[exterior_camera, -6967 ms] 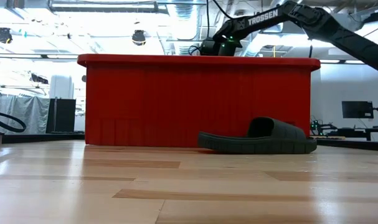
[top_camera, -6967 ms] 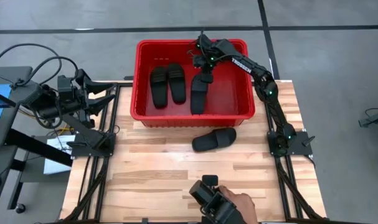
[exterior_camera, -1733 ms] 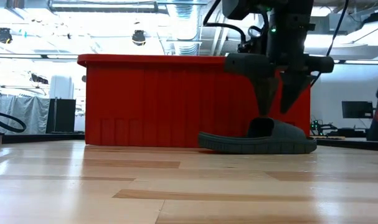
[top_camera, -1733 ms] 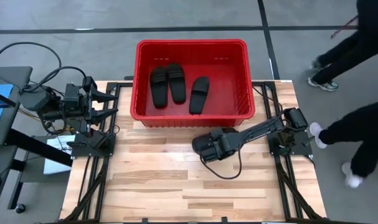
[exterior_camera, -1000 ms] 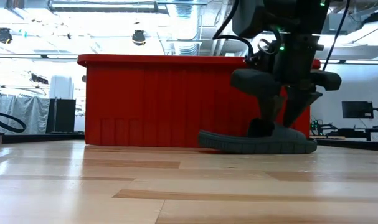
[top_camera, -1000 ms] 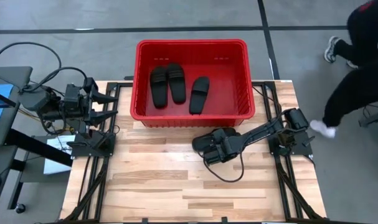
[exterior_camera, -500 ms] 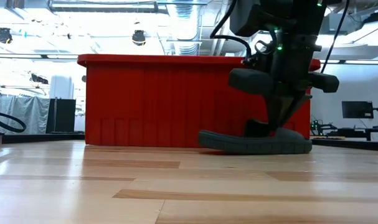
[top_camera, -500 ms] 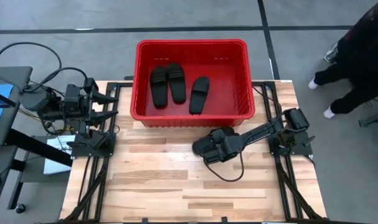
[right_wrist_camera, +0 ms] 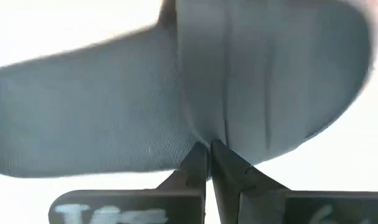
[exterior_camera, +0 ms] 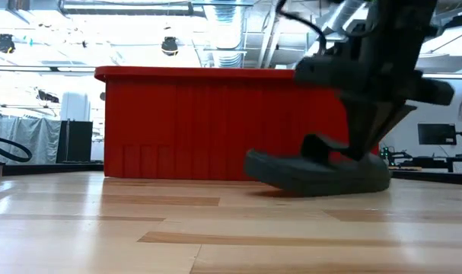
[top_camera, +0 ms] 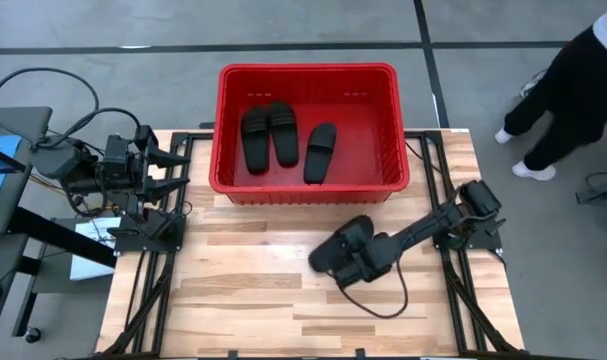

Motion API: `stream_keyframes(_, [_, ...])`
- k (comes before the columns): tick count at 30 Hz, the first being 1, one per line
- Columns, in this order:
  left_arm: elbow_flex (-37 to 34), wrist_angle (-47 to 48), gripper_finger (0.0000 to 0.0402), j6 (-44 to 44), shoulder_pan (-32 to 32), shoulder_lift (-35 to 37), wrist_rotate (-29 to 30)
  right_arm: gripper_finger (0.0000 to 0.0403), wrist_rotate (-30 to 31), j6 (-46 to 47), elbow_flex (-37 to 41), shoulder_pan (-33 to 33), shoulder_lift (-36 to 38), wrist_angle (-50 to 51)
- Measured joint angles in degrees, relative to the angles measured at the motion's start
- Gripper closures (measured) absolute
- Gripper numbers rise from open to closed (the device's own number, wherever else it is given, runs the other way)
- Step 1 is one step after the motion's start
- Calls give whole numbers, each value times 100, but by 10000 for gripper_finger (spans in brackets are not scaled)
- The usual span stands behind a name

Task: Pick and place slides into bin
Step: Put the black slide into the red bin

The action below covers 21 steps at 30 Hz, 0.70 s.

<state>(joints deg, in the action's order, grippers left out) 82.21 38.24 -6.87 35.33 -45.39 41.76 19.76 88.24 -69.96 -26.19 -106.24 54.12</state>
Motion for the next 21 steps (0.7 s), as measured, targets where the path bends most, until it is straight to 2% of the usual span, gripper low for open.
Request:
stream_keyframes(3, [0, 2, 205, -2, 0, 0, 0, 402, -107, 114, -196, -147, -7, 116])
stream_keyframes(13, [0, 4, 205, 0, 0, 0, 0, 402, 101, 138, -1057, -497, -9, 988])
stream_keyframes(21, [0, 7, 205, 0, 0, 0, 0, 403, 306, -409, -1990, -645, -9, 1934])
